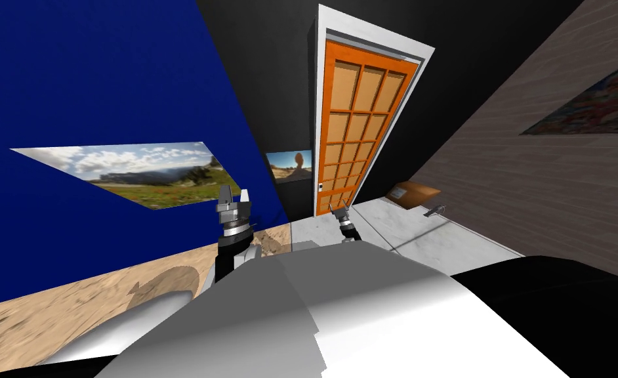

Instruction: Pull the door open

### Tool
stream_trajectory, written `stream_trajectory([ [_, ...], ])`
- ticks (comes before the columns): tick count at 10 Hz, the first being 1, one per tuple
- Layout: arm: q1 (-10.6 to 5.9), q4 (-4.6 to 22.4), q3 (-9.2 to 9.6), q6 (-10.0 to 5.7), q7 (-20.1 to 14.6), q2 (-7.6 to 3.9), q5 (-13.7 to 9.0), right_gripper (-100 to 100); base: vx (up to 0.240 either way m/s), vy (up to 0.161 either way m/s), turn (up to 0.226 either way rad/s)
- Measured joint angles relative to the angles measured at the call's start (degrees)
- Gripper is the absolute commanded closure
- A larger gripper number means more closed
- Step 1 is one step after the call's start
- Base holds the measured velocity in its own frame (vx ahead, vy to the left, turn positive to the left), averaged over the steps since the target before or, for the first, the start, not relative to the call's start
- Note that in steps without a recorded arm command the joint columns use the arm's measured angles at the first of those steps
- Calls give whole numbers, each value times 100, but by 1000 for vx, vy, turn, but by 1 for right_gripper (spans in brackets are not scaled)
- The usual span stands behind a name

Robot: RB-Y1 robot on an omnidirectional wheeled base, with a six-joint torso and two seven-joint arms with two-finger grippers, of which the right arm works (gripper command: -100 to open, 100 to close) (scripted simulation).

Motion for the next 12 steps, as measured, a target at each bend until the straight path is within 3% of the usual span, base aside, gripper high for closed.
stream_trajectory([
  [12,-394,1865,503,-671,-1801,-498,-649,-100,103,7,56],
])
